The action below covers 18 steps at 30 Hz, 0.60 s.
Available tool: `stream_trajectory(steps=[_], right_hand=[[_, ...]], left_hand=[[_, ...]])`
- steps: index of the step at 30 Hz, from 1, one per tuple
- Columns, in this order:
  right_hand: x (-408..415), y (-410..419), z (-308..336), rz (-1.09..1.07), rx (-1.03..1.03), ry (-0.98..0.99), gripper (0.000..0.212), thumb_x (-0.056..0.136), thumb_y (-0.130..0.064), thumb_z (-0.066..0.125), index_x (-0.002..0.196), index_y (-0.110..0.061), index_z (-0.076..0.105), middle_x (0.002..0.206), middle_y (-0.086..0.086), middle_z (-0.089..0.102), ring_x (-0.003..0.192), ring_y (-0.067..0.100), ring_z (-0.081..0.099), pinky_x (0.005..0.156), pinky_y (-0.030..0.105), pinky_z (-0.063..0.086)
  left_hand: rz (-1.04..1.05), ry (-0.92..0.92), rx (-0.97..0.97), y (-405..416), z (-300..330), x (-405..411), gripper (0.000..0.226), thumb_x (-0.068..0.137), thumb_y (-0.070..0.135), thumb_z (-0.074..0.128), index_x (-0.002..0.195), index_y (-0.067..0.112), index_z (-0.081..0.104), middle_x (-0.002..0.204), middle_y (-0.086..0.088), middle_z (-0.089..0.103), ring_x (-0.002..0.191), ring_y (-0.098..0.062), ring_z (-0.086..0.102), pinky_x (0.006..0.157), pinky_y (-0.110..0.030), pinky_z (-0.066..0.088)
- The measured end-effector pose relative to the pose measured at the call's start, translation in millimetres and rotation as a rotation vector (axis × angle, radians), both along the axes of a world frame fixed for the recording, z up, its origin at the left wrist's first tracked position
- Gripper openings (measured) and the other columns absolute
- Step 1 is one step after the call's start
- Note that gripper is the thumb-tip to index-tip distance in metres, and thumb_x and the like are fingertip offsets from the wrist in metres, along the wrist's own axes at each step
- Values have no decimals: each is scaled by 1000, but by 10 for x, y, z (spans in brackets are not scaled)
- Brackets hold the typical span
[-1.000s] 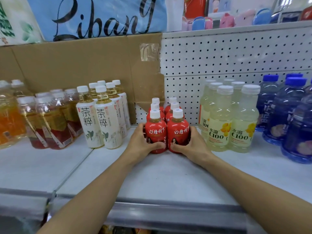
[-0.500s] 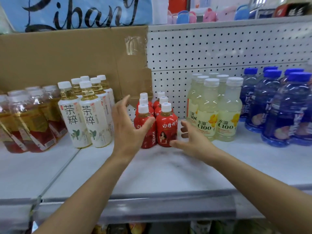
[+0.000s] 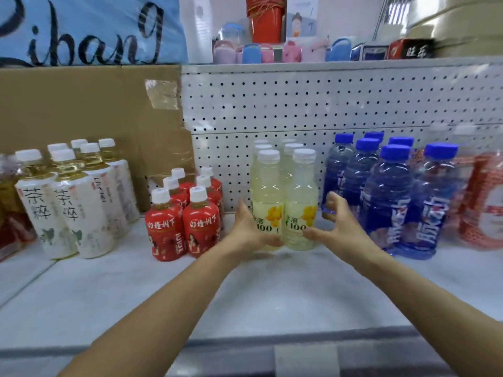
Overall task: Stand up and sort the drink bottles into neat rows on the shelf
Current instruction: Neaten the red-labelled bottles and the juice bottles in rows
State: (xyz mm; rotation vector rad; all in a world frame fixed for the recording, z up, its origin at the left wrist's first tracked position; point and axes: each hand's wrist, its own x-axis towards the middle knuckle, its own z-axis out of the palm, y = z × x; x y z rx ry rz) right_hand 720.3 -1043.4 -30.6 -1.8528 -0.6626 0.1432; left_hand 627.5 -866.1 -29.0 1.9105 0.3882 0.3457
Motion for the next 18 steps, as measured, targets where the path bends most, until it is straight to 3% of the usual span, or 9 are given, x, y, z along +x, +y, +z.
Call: stream_trajectory(steps=[3, 6, 9, 15, 18], right_hand=[[268, 89, -33, 198, -13, 135, 118, 72, -10, 84, 155, -30, 2, 155, -1, 31, 126, 16, 44, 103, 43, 45], [426, 235, -98, 350, 13, 174, 109, 72, 2, 80, 153, -23, 12, 136, -2, 55, 112, 10, 60, 88, 31, 54], [491, 327, -221, 512, 134, 186, 91, 75, 8, 76, 146, -20, 25, 125, 3, 64, 109, 15, 67, 80, 30, 58], [434, 330, -290, 564, 295, 231, 104, 61, -20, 88, 143, -29, 24, 129, 3, 62, 111, 16, 66, 81, 29, 57], [370, 325, -308, 453, 270, 148, 94, 62, -19, 89, 137, -26, 33, 127, 3, 62, 109, 15, 66, 79, 27, 58]], left_hand=[[21, -10, -41, 93, -97, 248, 143, 47, 12, 96, 153, 14, 1, 141, -6, 52, 120, -18, 58, 103, -35, 48], [20, -80, -42, 116, -162, 281, 109, 58, -1, 90, 145, 15, 27, 123, -5, 65, 104, -14, 67, 76, -21, 57], [-41, -97, -37, 139, -200, 253, 89, 68, -5, 84, 141, 19, 39, 119, 0, 69, 103, -10, 69, 75, -18, 55], [-29, -123, -70, 146, -244, 263, 82, 70, -6, 82, 139, 15, 43, 112, 1, 73, 100, -11, 71, 74, -20, 56], [-13, -135, -55, 140, -260, 253, 82, 68, -3, 85, 137, 14, 45, 114, -2, 72, 102, -13, 71, 76, -21, 56]])
